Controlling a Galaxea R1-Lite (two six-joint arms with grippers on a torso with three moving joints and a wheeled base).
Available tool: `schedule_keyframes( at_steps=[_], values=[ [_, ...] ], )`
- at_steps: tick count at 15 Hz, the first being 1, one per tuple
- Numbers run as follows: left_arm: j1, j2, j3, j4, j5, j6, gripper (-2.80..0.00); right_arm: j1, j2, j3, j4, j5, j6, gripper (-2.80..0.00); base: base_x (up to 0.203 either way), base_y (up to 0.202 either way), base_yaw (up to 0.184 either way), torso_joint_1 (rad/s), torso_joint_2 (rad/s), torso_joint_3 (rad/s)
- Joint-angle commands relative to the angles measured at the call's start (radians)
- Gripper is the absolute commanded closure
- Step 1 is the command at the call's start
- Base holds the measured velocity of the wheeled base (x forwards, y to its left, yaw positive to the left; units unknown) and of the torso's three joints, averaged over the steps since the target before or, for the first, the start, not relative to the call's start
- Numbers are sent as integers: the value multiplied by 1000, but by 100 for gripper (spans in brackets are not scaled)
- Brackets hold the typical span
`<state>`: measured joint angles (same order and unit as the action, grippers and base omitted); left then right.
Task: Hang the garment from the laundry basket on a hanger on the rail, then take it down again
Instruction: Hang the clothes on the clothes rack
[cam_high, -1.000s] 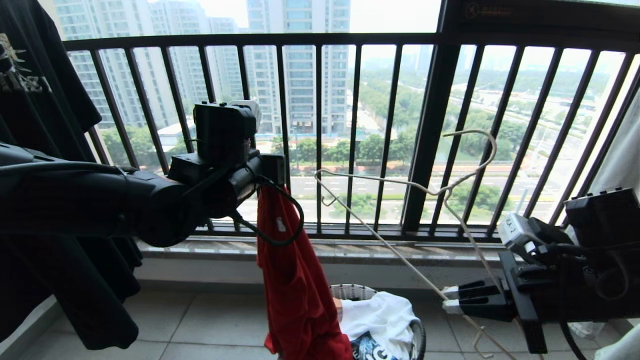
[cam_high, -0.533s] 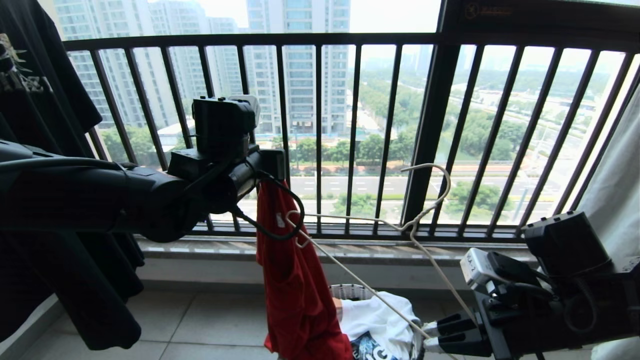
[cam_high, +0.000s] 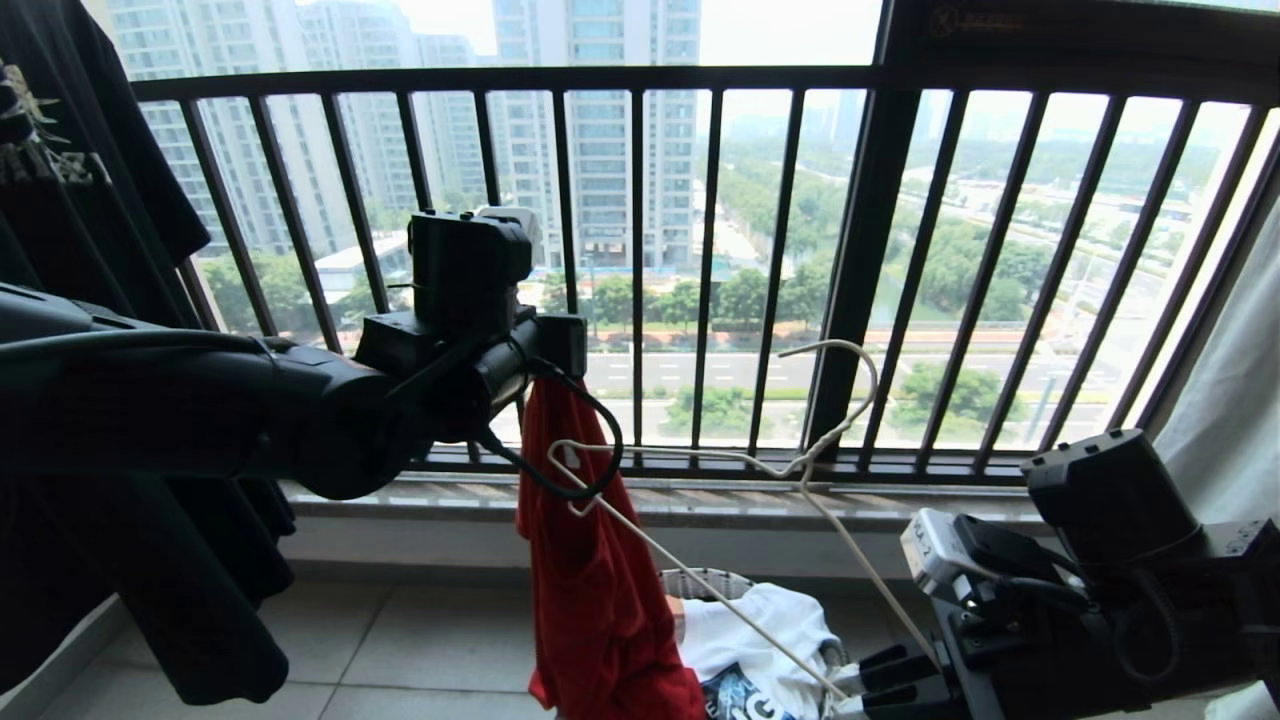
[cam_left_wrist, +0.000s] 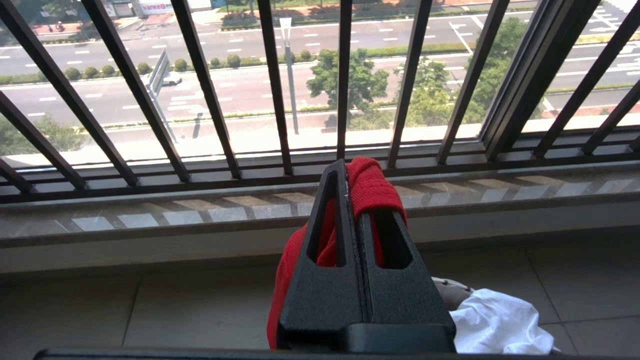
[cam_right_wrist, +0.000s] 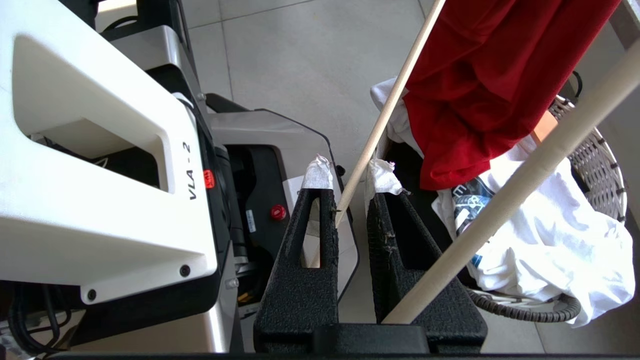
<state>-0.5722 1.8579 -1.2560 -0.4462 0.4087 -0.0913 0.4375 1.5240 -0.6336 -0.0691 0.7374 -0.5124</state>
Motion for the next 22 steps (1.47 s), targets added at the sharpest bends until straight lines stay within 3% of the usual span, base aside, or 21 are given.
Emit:
schedule_keyframes(
  at_steps=[1, 3, 13, 22],
  values=[
    [-28, -9, 4, 32, 1, -5, 0, 7, 2, -7, -1, 3, 11, 0, 0, 0, 0, 0, 0, 0],
    [-48, -19, 11, 47, 1, -9, 0, 9, 1, -23, -1, 3, 60, 0, 0, 0, 0, 0, 0, 0],
    [-14, -11, 10, 40, 7, -1, 0, -11, -38, -21, -1, -41, 55, 0, 0, 0, 0, 0, 0, 0],
    [-47, -58, 26, 53, -4, -10, 0, -11, 0, -51, -9, -41, 90, 0, 0, 0, 0, 0, 0, 0]
  ],
)
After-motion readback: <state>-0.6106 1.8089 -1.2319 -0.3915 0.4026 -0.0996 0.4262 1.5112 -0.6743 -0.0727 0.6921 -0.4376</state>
